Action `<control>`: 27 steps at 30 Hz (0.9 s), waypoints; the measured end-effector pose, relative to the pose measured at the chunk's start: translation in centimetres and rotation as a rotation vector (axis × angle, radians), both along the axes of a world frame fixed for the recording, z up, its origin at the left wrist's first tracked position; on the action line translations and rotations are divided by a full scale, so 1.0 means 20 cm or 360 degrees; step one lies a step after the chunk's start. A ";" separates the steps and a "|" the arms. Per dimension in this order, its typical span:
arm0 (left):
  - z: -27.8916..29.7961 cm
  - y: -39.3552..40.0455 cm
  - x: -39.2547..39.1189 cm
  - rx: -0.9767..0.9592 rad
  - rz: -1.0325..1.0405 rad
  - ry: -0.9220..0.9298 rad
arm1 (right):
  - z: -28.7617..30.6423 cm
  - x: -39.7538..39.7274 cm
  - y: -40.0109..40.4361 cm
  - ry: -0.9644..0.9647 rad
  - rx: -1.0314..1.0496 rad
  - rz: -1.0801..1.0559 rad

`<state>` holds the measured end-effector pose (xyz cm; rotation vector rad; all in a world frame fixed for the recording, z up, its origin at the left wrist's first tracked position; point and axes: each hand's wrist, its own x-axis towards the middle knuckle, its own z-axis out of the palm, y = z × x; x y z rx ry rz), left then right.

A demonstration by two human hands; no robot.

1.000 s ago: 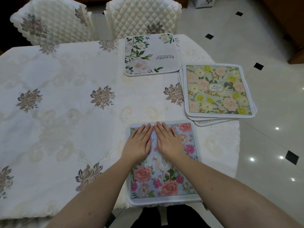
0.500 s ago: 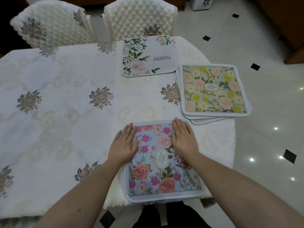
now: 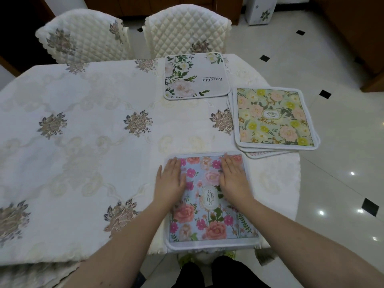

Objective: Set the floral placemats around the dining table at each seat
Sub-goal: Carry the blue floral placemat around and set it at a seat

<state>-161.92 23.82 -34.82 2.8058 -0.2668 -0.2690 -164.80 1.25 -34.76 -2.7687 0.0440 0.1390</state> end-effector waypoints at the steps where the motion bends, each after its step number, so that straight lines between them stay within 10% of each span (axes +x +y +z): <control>1: 0.00 -0.07 -0.03 -0.0033 -0.0036 -0.0012 | 0.01 -0.01 0.07 0.0026 0.0046 0.0033; 27: -0.13 0.06 -0.35 0.0094 -0.0171 0.0008 | -0.09 -0.28 -0.23 0.0117 -0.0236 0.0063</control>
